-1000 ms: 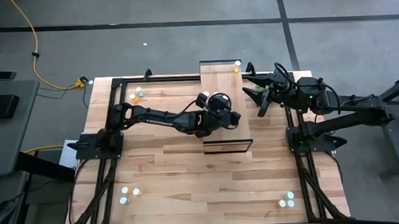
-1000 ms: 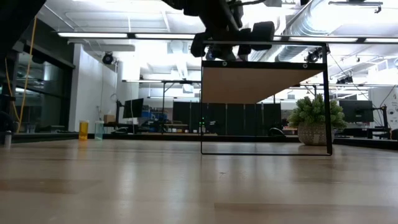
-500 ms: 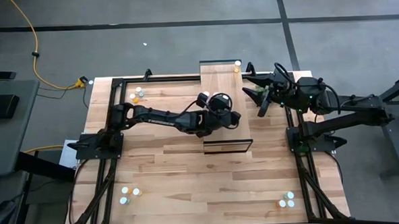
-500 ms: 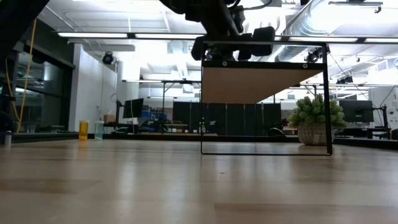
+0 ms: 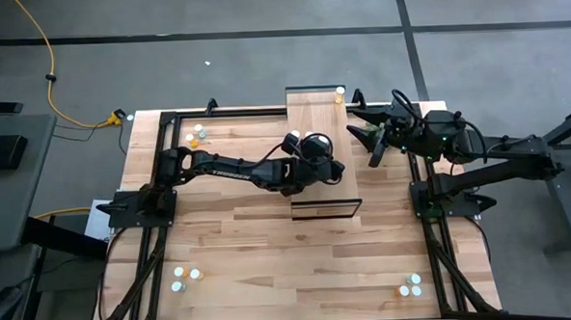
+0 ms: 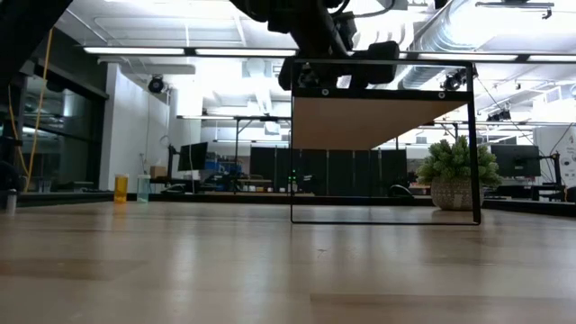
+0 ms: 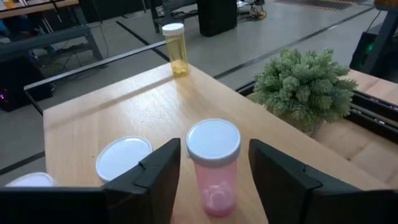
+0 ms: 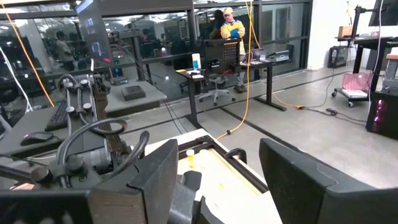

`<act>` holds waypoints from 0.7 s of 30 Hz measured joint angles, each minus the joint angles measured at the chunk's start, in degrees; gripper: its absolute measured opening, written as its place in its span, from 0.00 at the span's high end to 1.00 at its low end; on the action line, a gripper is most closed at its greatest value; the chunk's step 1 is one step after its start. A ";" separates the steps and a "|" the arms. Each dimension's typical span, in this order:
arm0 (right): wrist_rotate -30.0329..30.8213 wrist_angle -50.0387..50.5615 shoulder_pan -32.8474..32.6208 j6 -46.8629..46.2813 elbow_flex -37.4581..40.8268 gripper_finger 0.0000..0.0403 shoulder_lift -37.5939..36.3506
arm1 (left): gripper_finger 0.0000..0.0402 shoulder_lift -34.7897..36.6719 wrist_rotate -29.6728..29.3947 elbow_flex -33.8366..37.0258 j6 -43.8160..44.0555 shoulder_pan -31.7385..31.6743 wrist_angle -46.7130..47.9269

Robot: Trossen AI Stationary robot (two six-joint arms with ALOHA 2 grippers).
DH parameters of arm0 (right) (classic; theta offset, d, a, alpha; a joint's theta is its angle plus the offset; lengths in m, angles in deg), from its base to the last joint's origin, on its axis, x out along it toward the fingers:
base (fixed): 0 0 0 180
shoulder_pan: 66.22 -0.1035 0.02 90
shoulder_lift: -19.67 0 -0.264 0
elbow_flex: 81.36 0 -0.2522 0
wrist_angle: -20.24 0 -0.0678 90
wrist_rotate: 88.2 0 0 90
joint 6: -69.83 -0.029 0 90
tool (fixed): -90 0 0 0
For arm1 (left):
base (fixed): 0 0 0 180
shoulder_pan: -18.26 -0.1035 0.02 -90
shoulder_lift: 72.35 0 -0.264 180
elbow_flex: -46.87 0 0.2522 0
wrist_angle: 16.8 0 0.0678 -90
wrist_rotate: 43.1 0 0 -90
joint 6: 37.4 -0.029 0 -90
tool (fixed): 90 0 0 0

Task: Pick and place medicine bottles onto shelf by color
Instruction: Put the pink pill bottle on the shelf aligned with the other pink pill bottles, then put the bottom yellow pill bottle on the shelf aligned with the other yellow pill bottle

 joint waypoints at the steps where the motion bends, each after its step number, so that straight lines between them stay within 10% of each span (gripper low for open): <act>1: 0.02 0.04 0.00 0.00 0.00 0.46 0.00 | 0.53 0.00 0.00 0.00 0.00 0.00 0.02; 21: 0.01 0.72 -0.01 0.00 0.00 0.46 0.00 | 0.38 0.07 -2.62 0.00 -6.45 2.64 0.36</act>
